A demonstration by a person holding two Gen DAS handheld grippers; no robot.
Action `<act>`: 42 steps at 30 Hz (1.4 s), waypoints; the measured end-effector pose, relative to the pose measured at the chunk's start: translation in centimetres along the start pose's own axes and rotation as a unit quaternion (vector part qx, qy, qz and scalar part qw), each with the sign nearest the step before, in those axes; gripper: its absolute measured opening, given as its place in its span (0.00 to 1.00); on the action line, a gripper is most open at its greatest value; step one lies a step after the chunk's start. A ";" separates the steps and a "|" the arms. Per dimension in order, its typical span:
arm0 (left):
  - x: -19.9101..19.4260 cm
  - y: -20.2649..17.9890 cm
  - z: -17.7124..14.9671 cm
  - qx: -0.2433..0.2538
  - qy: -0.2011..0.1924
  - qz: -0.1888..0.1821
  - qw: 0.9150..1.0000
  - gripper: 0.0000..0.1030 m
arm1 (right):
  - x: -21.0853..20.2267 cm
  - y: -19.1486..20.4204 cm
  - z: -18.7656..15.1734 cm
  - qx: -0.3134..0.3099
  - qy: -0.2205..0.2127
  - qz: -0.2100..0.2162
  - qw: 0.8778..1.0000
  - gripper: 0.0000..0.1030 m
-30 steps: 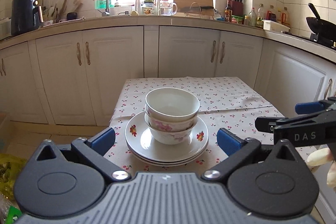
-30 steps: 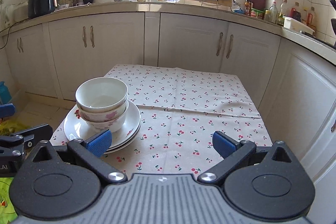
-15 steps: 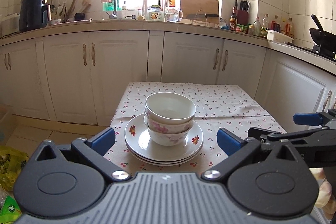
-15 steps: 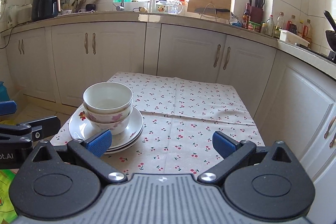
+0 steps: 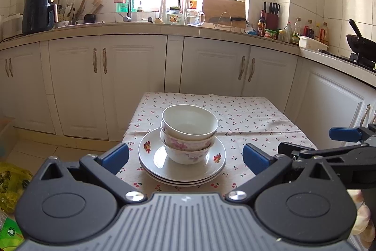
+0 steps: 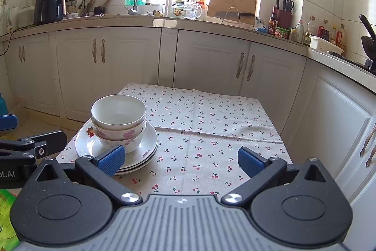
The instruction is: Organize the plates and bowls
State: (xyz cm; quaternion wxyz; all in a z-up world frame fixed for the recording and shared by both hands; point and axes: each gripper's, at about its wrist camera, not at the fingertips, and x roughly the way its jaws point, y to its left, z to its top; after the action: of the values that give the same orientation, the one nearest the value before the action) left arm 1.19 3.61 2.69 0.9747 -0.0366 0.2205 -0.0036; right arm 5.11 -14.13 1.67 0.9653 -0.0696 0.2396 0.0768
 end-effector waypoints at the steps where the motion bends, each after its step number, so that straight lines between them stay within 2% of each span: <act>1: 0.0 0.0 0.0 0.000 0.000 0.000 1.000 0.99 | -0.1 0.0 0.0 0.000 -0.001 0.000 1.000 1.00; 42: -0.7 0.0 0.0 -0.005 -0.011 -0.004 1.000 0.99 | -1.4 0.1 0.2 0.000 -0.023 -0.017 1.000 1.00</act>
State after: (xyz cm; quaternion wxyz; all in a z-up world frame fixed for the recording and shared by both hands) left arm 0.60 3.60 2.98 0.9769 -0.0425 0.2095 -0.0063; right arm 3.98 -14.12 2.47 0.9718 -0.0723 0.2158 0.0617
